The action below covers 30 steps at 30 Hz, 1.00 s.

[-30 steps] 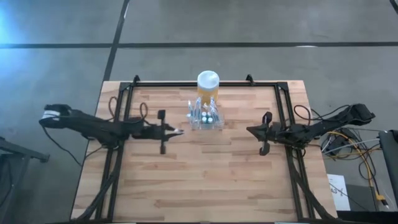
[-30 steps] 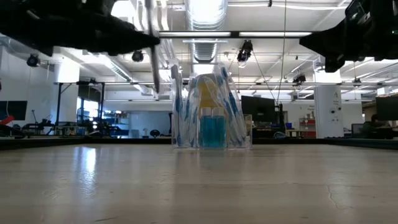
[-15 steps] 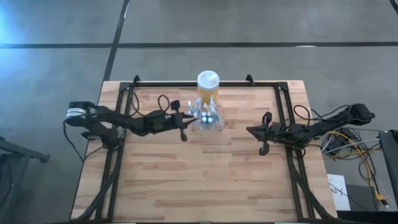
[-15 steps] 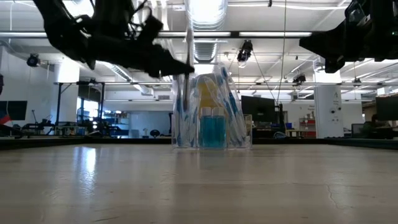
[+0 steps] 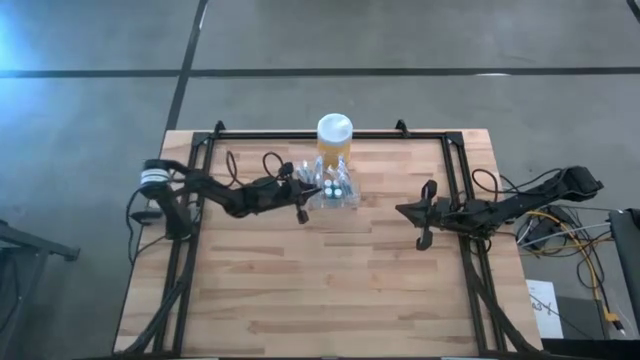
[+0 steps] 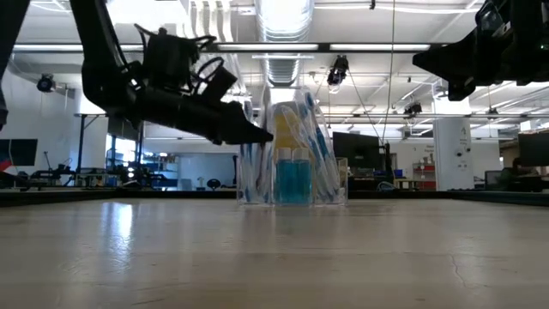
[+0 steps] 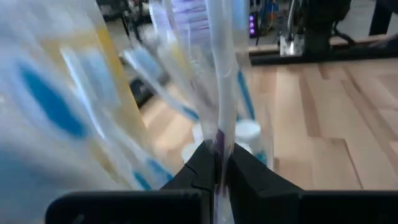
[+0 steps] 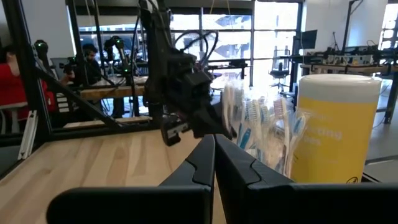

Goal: Pick & Place toothbrushing station
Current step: Put the violet toothbrush into the transparent organizer

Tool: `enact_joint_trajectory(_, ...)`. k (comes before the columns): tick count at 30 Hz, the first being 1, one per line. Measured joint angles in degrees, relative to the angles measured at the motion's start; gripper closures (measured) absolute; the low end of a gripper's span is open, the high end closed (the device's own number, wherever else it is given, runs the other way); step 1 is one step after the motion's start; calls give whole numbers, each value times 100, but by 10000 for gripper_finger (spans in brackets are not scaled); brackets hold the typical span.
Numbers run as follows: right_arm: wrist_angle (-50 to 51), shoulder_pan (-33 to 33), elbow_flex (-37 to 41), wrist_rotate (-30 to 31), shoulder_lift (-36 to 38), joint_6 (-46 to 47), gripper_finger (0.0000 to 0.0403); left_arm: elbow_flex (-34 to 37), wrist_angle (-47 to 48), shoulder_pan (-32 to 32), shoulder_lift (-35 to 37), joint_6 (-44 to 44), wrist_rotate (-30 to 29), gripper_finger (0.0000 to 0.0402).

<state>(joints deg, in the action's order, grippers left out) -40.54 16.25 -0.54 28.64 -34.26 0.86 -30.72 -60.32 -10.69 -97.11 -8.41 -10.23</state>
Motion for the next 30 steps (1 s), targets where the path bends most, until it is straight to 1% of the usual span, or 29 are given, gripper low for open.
enact_joint_trajectory(6,-2,0,0,0,0,0,394,-17,-364,-26,-517,347,53,380)
enact_joint_trajectory(10,-2,-1,0,-1,-7,-4,394,-31,-511,-38,-701,422,50,380)
enact_joint_trajectory(16,-6,-2,0,0,-4,-48,394,-22,-368,-62,-567,468,163,375)
enact_joint_trajectory(22,3,-2,0,-5,-4,-58,394,13,-43,-51,-222,533,218,324)
enact_joint_trajectory(30,5,0,0,-22,-6,-52,394,48,168,-51,201,448,216,261)
